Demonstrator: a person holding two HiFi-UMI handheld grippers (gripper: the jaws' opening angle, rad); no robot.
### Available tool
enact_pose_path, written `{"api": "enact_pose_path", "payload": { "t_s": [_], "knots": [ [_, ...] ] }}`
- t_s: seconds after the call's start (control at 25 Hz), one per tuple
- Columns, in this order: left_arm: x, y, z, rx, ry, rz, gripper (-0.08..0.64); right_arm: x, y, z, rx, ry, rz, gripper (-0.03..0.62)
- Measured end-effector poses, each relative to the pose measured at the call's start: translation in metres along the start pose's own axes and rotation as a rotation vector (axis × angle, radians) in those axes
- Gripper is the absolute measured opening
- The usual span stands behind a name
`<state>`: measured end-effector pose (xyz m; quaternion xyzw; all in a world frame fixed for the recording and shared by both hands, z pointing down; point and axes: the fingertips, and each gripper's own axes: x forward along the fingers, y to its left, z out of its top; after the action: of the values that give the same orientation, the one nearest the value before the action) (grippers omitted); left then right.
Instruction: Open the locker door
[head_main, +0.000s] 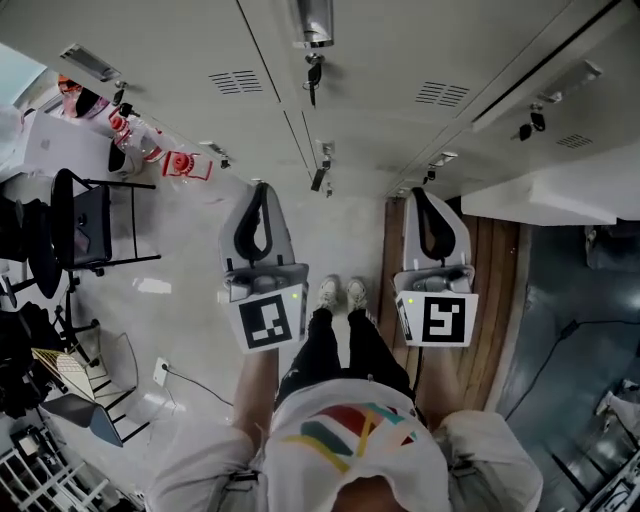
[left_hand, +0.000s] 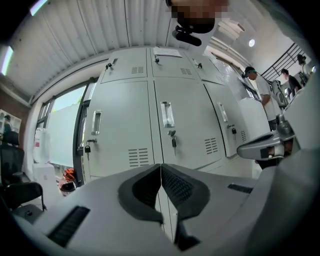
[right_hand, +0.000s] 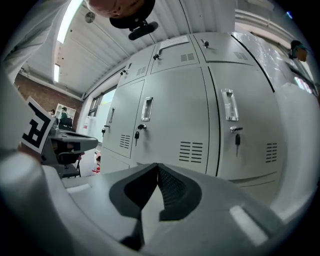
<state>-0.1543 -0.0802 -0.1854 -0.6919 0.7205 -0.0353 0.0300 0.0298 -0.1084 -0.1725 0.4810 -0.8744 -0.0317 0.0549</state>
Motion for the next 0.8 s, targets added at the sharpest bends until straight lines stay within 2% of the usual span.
{"api": "enact_pose_path", "payload": {
  "t_s": [0.12,0.28,0.4,0.52,0.72,0.8],
  "knots": [
    [0.005,-0.003,-0.044,0.001,0.007,0.015,0.015,0.015,0.005,-0.041,0.004,-0.012,0.032,0.005],
    [0.013,0.005,-0.090,0.004,0.027,0.046,0.015,0.037,0.010,-0.072,0.015,-0.034,0.027,0.005],
    [0.017,0.009,-0.176,-0.007,0.027,0.058,0.015,0.052,0.024,-0.154,0.000,-0.032,0.032,0.005],
    [0.029,0.008,-0.266,-0.014,0.009,0.037,0.015,0.072,0.038,-0.248,-0.001,-0.033,0.036,0.005],
    [0.060,0.002,-0.395,-0.151,-0.062,0.007,0.015,0.108,0.051,-0.392,0.039,-0.059,0.070,0.005],
    [0.075,-0.002,-0.441,-0.142,-0.069,-0.005,0.015,0.127,0.056,-0.437,0.027,-0.083,0.087,0.009]
  ]
}}
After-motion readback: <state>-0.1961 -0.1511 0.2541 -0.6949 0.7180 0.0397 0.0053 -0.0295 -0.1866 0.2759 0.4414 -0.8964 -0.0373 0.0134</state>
